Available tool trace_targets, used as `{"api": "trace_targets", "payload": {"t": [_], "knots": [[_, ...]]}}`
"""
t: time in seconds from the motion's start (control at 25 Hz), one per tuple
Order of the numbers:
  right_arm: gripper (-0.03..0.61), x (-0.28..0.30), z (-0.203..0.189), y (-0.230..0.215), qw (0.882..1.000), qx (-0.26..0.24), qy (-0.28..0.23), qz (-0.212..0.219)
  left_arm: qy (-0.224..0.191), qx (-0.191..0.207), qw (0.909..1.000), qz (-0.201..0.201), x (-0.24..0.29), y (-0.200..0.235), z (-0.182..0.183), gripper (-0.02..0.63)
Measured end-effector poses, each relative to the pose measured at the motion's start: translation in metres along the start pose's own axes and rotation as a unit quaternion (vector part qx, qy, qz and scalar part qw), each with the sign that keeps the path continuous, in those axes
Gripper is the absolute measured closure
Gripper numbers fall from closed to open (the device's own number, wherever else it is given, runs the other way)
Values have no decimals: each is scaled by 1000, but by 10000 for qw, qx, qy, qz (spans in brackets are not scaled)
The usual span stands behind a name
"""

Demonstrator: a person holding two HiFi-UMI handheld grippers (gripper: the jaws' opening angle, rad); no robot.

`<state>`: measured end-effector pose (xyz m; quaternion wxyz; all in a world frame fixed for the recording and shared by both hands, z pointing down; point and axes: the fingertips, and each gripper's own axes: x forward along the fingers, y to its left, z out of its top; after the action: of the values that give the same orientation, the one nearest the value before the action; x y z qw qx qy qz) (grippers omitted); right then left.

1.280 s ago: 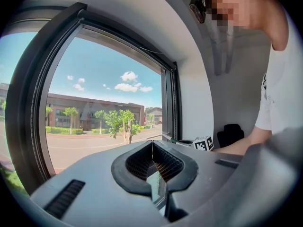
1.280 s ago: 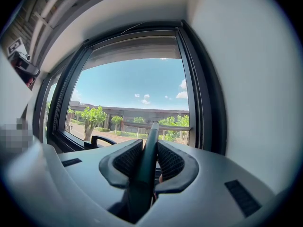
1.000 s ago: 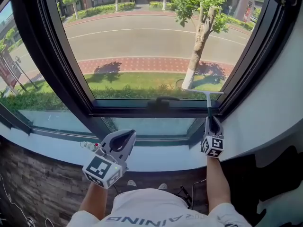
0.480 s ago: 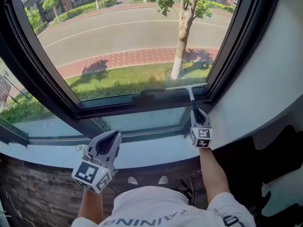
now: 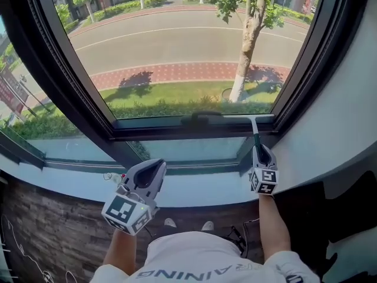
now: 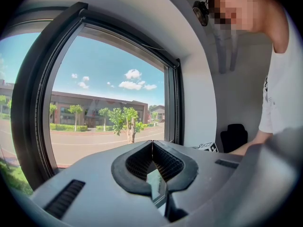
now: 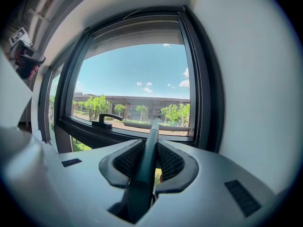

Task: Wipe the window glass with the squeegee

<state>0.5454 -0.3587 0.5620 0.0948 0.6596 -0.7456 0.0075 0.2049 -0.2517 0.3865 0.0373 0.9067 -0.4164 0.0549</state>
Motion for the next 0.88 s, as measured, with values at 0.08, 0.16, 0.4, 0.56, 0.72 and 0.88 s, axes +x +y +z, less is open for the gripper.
{"api": "trace_targets", "payload": {"t": [0.08, 0.16, 0.4, 0.56, 0.72, 0.88], "knots": [[479, -22, 2, 11, 9999, -28, -59, 145, -56, -67, 9998, 175, -2, 2, -1, 597], [479, -50, 3, 19, 9995, 99, -136, 273, -105, -182, 9990, 383, -3, 4, -5, 597], [479, -111, 35, 24, 9962, 512, -595, 385, -195, -348, 9964, 753, -4, 8, -13, 597], [479, -126, 77, 27, 9923, 480, -1067, 409, -208, -377, 9967, 693, -8, 5, -17, 597], [479, -139, 124, 40, 9867, 302, -1557, 350, -310, -377, 9972, 573, -18, 13, -12, 597], [479, -141, 173, 61, 9826, 300, -1831, 118, -368, -325, 9982, 332, -40, 34, -13, 597]]}}
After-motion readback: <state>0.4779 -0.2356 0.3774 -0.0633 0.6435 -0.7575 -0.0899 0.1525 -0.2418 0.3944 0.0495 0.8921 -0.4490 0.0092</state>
